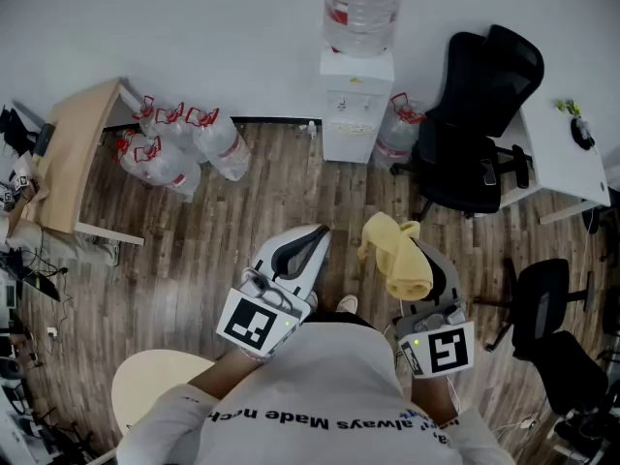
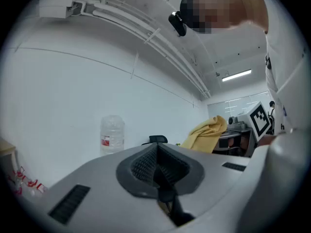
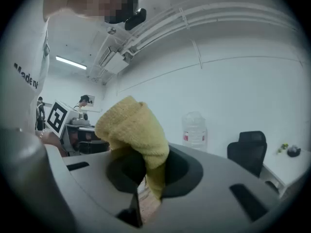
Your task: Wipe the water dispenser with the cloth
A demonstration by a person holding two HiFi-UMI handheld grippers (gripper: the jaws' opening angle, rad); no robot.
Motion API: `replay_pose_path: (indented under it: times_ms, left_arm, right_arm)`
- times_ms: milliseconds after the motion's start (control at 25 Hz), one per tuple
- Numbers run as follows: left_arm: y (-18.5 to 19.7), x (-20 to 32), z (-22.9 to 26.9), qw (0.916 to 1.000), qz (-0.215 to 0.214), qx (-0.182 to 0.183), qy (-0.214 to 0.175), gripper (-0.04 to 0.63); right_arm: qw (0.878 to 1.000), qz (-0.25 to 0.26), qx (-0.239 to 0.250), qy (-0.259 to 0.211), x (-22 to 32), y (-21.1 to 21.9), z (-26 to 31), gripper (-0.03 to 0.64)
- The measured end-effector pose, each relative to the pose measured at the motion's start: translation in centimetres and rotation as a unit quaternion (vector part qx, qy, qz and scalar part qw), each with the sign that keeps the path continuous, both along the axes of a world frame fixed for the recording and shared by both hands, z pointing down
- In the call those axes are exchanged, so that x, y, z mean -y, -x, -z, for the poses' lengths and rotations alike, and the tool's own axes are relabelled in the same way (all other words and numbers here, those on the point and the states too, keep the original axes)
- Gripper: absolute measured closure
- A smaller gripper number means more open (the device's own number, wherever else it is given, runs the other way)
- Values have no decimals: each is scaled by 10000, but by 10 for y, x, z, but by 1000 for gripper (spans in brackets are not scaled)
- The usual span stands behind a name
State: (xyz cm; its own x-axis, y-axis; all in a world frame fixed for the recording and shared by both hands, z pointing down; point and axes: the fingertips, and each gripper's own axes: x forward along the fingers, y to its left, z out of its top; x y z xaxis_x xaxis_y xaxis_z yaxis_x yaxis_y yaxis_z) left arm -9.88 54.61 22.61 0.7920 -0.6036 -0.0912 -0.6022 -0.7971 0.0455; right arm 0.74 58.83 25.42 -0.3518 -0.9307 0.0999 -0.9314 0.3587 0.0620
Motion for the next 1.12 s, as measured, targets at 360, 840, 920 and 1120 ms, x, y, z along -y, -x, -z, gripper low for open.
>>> replay_pose_path:
  times_ms: [360,840,920,1120]
  left_arm:
    - [-31,3,-2,9999,97,11,63,577]
    - [-64,14,-11,9993,303,39,205,577]
    - [-67,19,-12,9993,297,34,223,577]
    - [-68,40,-14,9995,245,8,212,577]
  right_arm:
    - [9999,48,118,4,1,-32,0,554]
    - [9998,148,98,119,14,-74,-12,554]
    - [9998,148,100,119,21,-76,-13,554]
    - [9998,122,118,139,44,-77,-15,554]
